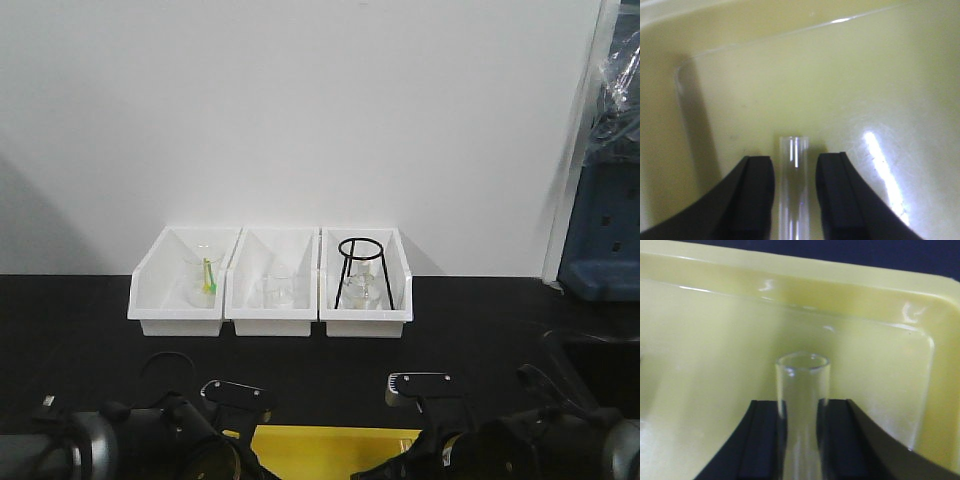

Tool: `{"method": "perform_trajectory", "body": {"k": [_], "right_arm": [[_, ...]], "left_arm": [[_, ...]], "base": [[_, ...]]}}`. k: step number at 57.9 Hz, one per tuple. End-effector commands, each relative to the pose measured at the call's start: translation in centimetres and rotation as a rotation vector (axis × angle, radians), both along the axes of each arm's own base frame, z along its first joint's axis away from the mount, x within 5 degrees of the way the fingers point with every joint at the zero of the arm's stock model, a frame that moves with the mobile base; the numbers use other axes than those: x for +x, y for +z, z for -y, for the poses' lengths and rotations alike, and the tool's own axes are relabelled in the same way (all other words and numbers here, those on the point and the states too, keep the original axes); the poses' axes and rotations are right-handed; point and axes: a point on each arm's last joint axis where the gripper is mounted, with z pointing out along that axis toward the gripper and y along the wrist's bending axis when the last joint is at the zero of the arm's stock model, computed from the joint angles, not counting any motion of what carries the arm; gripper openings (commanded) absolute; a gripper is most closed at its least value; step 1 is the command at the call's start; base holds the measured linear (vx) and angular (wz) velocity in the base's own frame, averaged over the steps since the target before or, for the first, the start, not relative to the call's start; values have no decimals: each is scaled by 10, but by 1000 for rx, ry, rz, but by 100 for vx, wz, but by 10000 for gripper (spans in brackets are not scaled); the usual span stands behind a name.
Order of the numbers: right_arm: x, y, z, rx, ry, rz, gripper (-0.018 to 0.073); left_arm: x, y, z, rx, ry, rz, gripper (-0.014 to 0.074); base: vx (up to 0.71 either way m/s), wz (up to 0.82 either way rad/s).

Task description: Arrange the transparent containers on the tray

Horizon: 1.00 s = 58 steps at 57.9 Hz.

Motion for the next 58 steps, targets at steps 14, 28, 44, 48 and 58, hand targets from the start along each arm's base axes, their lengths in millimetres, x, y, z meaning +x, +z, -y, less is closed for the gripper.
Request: {"method": "perform_trajectory", "body": {"k": [14, 28, 44, 48, 58], "right_arm": [[7, 32, 0, 55, -7, 135, 519], [-8, 93, 9, 96, 25, 325, 460], [-64, 192, 39, 71, 102, 674, 262], [-81, 212, 48, 75, 104, 746, 214], [-119, 240, 68, 83, 88, 810, 92]], "left_arm": [[5, 41, 3, -53, -39, 148, 515], [-7, 110, -13, -8, -119, 361, 492], [-65, 219, -54, -95, -115, 664, 399], [-84, 232, -65, -119, -127, 733, 361], [-138, 250, -96, -196, -165, 904, 240]], "base": [[0, 0], [0, 0], [0, 0], [0, 0], [0, 0]]}}
